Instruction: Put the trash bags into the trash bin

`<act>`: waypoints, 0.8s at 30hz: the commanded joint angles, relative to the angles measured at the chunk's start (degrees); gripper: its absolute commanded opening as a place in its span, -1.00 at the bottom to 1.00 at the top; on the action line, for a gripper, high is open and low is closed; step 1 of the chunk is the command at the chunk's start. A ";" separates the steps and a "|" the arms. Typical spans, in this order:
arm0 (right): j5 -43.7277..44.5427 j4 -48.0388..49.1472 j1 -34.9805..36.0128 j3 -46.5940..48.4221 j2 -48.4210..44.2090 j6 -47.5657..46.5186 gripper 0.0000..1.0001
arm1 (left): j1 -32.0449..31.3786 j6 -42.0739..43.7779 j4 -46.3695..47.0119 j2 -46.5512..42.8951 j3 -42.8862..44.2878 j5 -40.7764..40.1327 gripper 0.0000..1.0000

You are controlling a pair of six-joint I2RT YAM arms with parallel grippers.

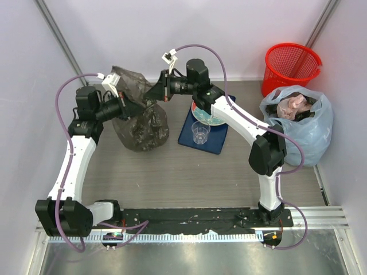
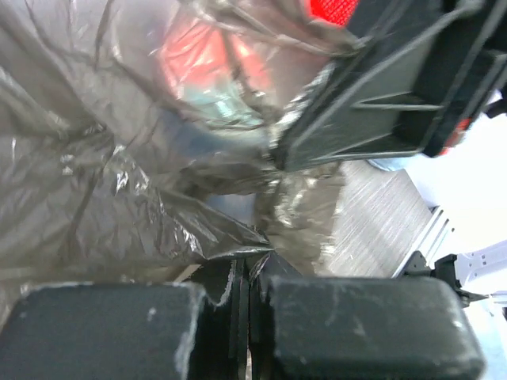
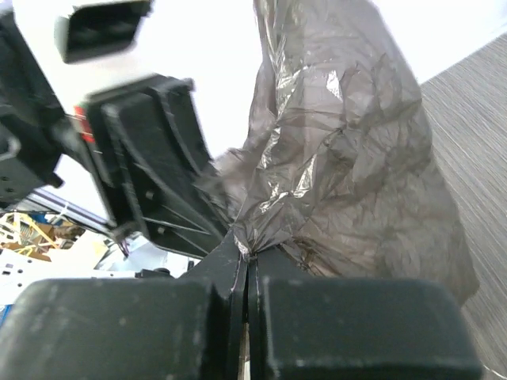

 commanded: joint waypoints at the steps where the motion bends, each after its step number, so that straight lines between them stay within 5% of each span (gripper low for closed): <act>1: -1.36 7.38 0.52 0.99 -0.07 4.69 -0.99 | 0.84 -4.94 10.24 -0.53 -2.61 2.90 -0.95; 18: -1.72 7.48 1.40 -3.06 -0.94 3.38 -0.98 | 3.56 -14.79 22.91 -3.61 -9.73 11.26 -0.82; 20: -1.63 7.56 1.84 -3.15 -0.86 3.38 -0.99 | 3.56 -14.97 23.18 -2.99 -10.09 11.17 -0.72; 24: -1.28 8.26 2.28 -2.89 -0.16 3.90 -0.98 | 3.48 -15.14 23.53 -2.29 -10.61 10.99 -0.20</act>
